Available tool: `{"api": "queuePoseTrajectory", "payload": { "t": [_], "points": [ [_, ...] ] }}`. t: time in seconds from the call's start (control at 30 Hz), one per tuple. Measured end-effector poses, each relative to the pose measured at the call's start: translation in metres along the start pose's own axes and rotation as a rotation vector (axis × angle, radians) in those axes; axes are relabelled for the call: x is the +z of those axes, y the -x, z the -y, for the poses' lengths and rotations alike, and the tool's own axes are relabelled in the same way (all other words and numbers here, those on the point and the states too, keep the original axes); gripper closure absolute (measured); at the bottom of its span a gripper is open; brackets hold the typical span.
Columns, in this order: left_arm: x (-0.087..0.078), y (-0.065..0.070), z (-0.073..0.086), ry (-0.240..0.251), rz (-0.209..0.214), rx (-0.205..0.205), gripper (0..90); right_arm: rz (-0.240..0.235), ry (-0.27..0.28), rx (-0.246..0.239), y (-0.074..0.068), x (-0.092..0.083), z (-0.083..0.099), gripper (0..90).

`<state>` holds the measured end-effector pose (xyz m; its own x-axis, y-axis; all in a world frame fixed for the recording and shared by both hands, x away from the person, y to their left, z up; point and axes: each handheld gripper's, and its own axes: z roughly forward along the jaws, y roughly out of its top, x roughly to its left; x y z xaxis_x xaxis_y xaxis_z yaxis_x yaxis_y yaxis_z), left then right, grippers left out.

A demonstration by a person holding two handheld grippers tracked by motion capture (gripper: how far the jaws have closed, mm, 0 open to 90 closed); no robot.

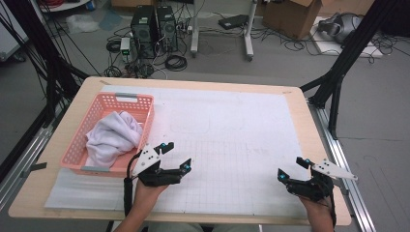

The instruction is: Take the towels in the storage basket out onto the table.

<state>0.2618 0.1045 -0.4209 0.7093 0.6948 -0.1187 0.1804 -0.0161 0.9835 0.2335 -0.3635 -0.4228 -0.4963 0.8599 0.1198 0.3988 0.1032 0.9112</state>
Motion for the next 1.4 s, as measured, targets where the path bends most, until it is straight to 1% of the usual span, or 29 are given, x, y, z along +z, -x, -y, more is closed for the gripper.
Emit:
{"api": "queuePoseTrajectory", "payload": {
  "t": [0.07, 0.1, 0.13, 0.23, 0.27, 0.37, 0.57, 0.63, 0.7, 0.73, 0.77, 0.8, 0.87, 0.93, 1.0, 1.13, 1.2, 1.27, 1.4],
  "points": [
    [0.001, -0.001, 0.0, -0.007, 0.011, -0.003, 16.4, -0.002, -0.003, -0.003, 0.002, 0.001, 0.001, 8.7],
    [0.001, -0.002, 0.0, -0.006, 0.025, -0.01, 17.3, -0.003, -0.011, 0.006, 0.002, 0.002, 0.001, 8.7],
    [0.0, -0.002, 0.0, -0.005, 0.028, -0.008, 17.3, -0.003, -0.011, 0.006, 0.002, 0.002, 0.001, 8.7],
    [-0.004, -0.003, -0.002, 0.004, 0.025, -0.006, 18.1, -0.002, -0.016, 0.006, 0.001, 0.003, 0.001, 8.7],
    [-0.006, -0.003, -0.004, 0.009, 0.023, 0.0, 18.0, 0.001, -0.013, -0.006, 0.001, 0.002, 0.001, 8.7],
    [-0.01, -0.002, -0.009, 0.019, 0.023, 0.007, 18.0, 0.003, -0.015, -0.011, -0.001, 0.001, 0.0, 8.7],
    [-0.013, -0.003, -0.016, 0.023, 0.031, 0.014, 17.9, 0.005, -0.013, 0.0, -0.003, 0.001, 0.0, 8.7],
    [-0.015, -0.004, -0.02, 0.021, 0.039, 0.005, 17.9, 0.003, -0.012, -0.002, -0.004, 0.002, -0.001, 8.7],
    [-0.016, -0.006, -0.024, 0.021, 0.045, 0.006, 17.9, -0.003, -0.022, -0.017, -0.004, 0.004, -0.001, 8.7],
    [-0.016, -0.007, -0.026, 0.02, 0.046, 0.008, 17.9, -0.003, -0.022, -0.017, -0.004, 0.004, -0.001, 8.7],
    [-0.017, -0.009, -0.029, 0.024, 0.046, -0.002, 17.6, -0.003, -0.021, -0.011, -0.003, 0.004, -0.001, 8.7],
    [-0.017, -0.011, -0.031, 0.024, 0.047, -0.001, 17.5, -0.003, -0.021, -0.011, -0.003, 0.004, -0.001, 8.7],
    [-0.018, -0.015, -0.037, 0.028, 0.039, -0.004, 17.5, -0.003, -0.02, -0.008, -0.002, 0.004, -0.001, 8.7],
    [-0.021, -0.019, -0.043, 0.041, 0.038, -0.018, 17.3, 0.0, -0.017, -0.007, -0.001, 0.004, -0.001, 8.7],
    [-0.025, -0.024, -0.05, 0.055, 0.021, -0.015, 17.1, 0.001, -0.015, -0.002, -0.001, 0.004, -0.001, 8.7],
    [-0.031, -0.036, -0.064, 0.073, 0.007, -0.027, 16.9, 0.0, -0.021, -0.001, -0.002, 0.004, 0.0, 8.7],
    [-0.033, -0.041, -0.07, 0.071, -0.004, -0.028, 16.9, -0.003, -0.025, -0.001, -0.003, 0.004, 0.0, 8.7],
    [-0.036, -0.045, -0.076, 0.063, -0.014, -0.02, 16.6, -0.003, -0.026, -0.003, -0.004, 0.003, 0.0, 8.7],
    [-0.041, -0.054, -0.082, 0.051, -0.035, -0.011, 16.6, -0.001, -0.02, -0.004, -0.004, 0.001, 0.0, 8.7]
  ]
}}
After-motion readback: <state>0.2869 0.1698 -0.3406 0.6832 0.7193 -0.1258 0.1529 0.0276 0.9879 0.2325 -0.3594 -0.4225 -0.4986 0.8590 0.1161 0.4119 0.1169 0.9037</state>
